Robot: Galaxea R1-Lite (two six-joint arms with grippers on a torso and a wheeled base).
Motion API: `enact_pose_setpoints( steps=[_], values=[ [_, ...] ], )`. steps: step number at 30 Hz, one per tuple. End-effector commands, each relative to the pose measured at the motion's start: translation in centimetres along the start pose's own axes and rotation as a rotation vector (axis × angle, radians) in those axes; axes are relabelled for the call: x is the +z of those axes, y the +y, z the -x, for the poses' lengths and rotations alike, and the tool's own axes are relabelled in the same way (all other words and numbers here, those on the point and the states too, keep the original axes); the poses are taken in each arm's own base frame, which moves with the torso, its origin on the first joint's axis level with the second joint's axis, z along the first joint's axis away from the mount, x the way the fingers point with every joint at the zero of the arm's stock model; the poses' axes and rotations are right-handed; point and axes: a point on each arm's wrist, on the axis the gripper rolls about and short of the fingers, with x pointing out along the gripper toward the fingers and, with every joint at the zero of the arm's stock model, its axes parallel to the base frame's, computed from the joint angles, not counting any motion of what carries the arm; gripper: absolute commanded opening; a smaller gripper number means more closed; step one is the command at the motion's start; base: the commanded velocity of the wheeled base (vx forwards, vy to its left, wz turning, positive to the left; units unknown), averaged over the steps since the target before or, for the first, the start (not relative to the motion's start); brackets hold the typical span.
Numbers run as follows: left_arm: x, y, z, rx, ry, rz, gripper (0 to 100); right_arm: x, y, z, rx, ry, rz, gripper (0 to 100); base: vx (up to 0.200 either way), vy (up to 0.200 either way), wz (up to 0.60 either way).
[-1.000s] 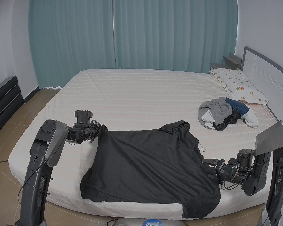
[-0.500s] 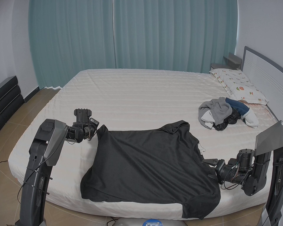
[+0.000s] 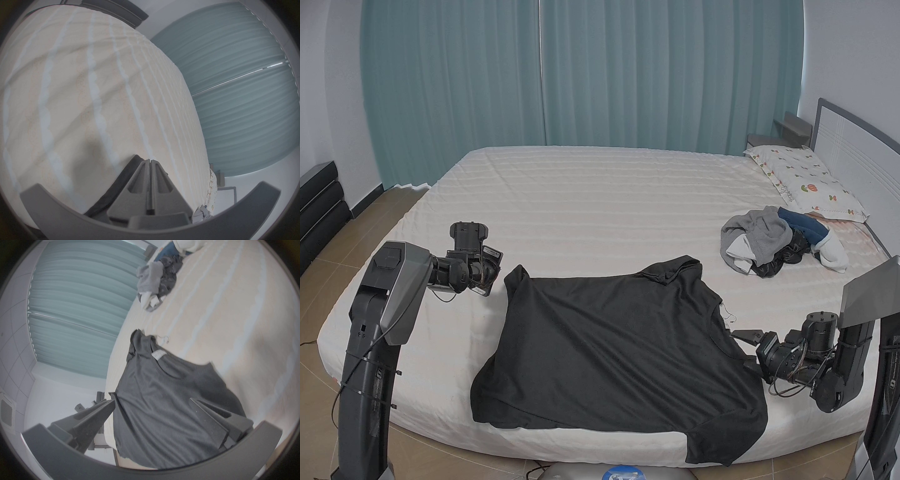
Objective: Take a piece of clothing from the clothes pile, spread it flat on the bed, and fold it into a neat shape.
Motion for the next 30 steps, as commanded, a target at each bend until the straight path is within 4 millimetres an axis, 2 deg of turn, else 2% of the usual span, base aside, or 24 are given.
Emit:
enact_pose_setpoints(
  steps=[1,6,10,13,17,20,28,29,30],
  values=[
    [0.6,-0.6,1.6,0.003,0.031,0.022,0,1.4,1.3,-0.9,0.051,-0.09,0.048,100,0.0,0.0,0.0],
    [0.4,-0.5,2.3,0.004,0.083,0.051,0,2.2,1.5,-2.4,0.059,-0.105,0.17,100,0.0,0.0,0.0],
    [0.2,-0.3,2.3,0.007,0.117,0.074,0,2.6,-0.2,-6.0,0.004,-0.078,0.206,100,0.0,0.0,0.0],
    [0.1,-0.1,2.2,0.011,0.12,0.072,0,3.0,-1.2,-7.8,-0.004,-0.079,0.233,100,0.0,0.0,0.0],
    [0.0,-0.1,2.1,0.01,0.119,0.069,0,3.4,-1.3,-9.6,0.015,-0.089,0.257,100,0.0,0.0,0.0],
    [-0.1,0.0,2.0,0.009,0.12,0.068,0,4.0,-1.6,-10.3,0.01,-0.098,0.279,100,0.0,0.0,0.0],
    [-0.2,0.0,2.0,0.009,0.12,0.064,0,3.9,-2.7,-10.7,-0.012,-0.089,0.328,100,0.0,0.0,0.0],
    [-0.2,0.0,2.0,0.009,0.12,0.064,0,3.9,-2.6,-10.8,-0.009,-0.092,0.329,0,0.0,0.0,0.0],
    [-0.2,0.0,2.0,0.009,0.12,0.064,0,4.0,-2.6,-10.9,-0.007,-0.094,0.332,0,0.0,0.0,0.0]
  ],
)
